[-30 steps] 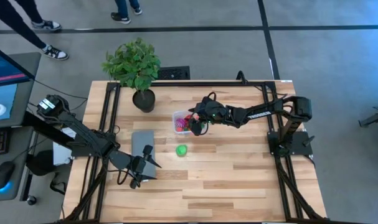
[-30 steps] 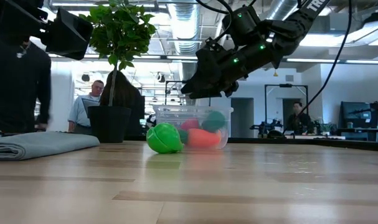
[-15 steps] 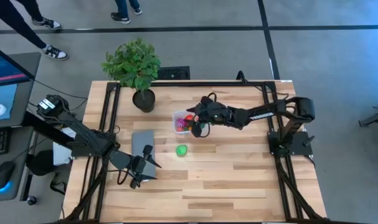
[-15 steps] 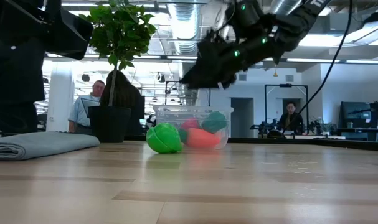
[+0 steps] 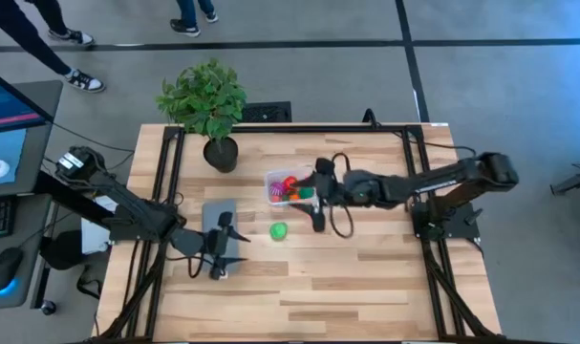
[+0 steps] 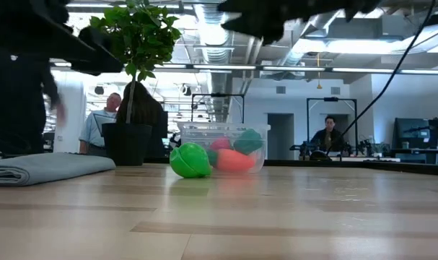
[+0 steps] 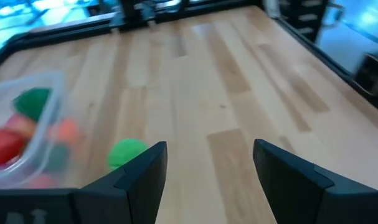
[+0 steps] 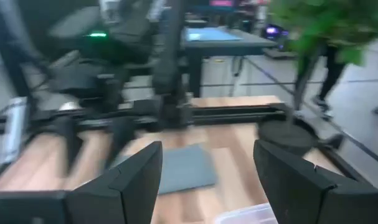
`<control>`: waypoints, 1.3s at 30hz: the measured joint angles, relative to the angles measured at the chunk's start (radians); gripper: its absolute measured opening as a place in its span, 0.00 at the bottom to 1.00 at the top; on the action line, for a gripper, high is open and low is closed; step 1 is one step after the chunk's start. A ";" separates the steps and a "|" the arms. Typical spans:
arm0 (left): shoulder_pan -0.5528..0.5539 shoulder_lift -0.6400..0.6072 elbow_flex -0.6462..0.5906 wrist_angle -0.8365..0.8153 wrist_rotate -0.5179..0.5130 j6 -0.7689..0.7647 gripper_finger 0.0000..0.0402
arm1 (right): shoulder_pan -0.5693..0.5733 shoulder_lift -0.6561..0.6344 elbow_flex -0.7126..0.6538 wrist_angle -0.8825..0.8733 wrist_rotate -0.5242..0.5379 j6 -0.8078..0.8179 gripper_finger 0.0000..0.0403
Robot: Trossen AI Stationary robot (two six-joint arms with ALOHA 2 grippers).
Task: Pick and placing Produce into tupperware
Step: Put the avocado into the transparent container
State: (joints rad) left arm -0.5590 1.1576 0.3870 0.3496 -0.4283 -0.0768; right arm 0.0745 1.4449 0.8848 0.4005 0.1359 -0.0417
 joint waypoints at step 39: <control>0.100 0.089 0.012 0.060 -0.341 -0.735 0.57 | 0.860 -0.051 -0.024 -0.427 0.580 0.165 0.69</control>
State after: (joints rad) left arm -0.4589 1.2461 0.3992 0.4099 -0.7693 -0.8118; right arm 0.9350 1.3937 0.8608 -0.0268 0.7164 0.1234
